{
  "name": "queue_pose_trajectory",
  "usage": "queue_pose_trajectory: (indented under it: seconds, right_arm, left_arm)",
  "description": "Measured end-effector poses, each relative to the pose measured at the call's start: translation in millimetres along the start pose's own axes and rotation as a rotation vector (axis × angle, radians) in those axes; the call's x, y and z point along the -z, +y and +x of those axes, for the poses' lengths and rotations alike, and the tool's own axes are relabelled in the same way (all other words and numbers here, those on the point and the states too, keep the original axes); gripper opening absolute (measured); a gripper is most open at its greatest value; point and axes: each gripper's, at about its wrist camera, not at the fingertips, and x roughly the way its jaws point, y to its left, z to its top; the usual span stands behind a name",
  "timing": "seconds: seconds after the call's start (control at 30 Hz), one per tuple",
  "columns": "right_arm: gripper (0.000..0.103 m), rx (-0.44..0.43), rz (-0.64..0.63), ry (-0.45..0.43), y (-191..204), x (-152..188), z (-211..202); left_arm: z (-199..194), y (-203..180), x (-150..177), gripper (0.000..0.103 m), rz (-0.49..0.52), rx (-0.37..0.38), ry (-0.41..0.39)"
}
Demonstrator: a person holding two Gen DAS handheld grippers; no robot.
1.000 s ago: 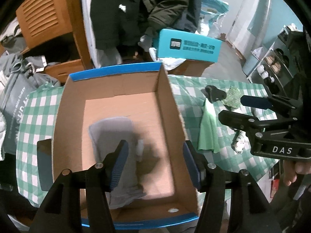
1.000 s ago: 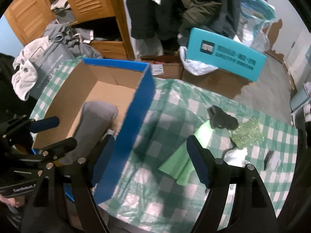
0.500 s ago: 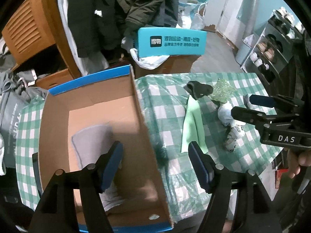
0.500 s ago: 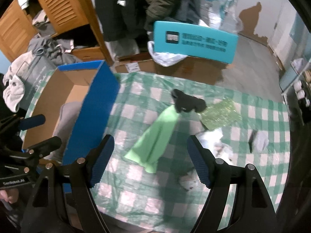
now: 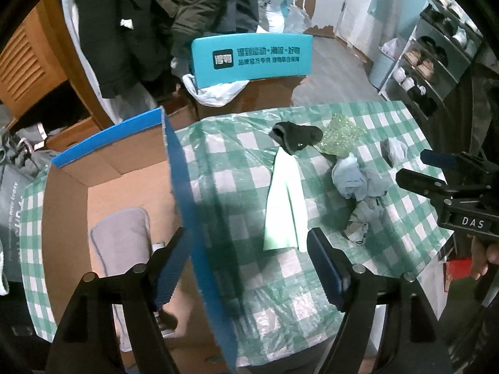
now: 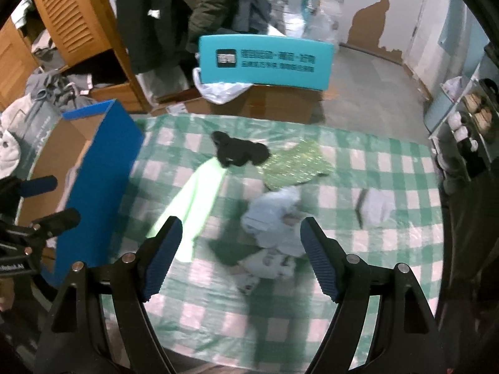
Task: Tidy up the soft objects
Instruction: 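Move both tools back over the table toward the remaining cloths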
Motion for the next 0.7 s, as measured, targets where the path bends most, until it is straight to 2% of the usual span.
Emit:
queue_pose_trajectory:
  seconds: [0.37,0.57,0.7]
  right_arm:
    - [0.078,0.024,0.086,0.010,-50,7,5]
    - [0.078,0.026,0.152,0.054,-84,8,16]
    - [0.078,0.055,0.147,0.087,-101,3,19]
  left_arm:
    - [26,-24,-12,0.079,0.031,-0.013,0.048]
    - [37,-31,-21,0.080,0.042,-0.008,0.060]
    - [50,-33,-30,0.081,0.038,0.005,0.082]
